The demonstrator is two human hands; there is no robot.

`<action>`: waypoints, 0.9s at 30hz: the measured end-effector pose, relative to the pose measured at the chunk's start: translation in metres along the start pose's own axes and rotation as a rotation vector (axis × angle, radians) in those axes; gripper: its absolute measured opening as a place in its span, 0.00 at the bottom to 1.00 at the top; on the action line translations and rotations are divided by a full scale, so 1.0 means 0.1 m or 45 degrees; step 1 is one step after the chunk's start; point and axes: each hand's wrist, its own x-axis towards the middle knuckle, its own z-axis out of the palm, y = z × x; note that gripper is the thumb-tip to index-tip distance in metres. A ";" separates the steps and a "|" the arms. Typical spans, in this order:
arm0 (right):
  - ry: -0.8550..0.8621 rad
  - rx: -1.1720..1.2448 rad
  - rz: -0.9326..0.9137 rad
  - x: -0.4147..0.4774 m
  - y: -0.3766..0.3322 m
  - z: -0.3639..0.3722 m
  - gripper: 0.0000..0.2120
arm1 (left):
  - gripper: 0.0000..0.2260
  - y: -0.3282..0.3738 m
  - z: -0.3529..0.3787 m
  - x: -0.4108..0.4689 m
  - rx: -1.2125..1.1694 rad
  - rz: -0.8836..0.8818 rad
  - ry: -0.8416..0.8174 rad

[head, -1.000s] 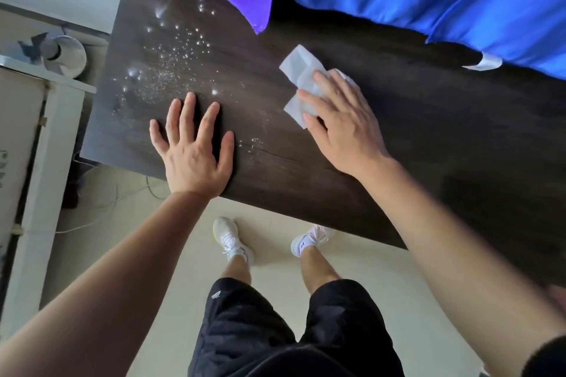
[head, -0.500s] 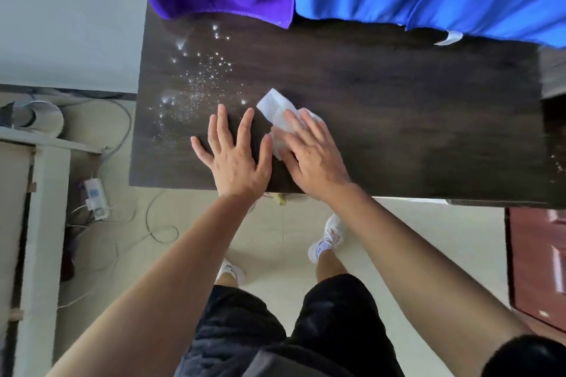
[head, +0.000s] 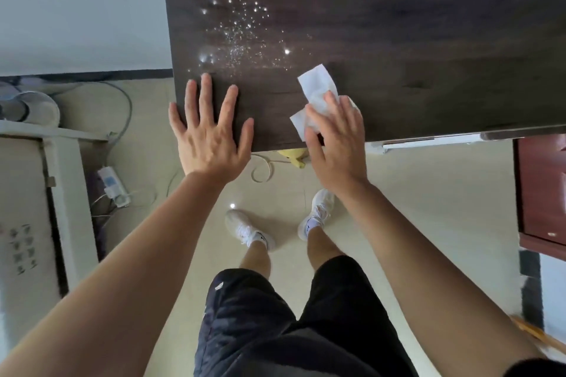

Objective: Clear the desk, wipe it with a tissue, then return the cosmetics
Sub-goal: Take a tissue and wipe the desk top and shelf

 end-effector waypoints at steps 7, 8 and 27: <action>-0.037 -0.087 -0.271 0.93 -0.09 0.02 0.18 | 0.26 0.00 0.00 -0.01 0.010 0.005 0.003; -0.024 -0.117 -0.232 1.11 0.01 -0.02 0.18 | 0.26 -0.01 0.00 -0.01 0.013 0.007 0.000; -0.144 -0.071 -0.444 1.07 0.74 -0.27 0.18 | 0.26 0.02 -0.04 0.00 0.130 0.014 0.068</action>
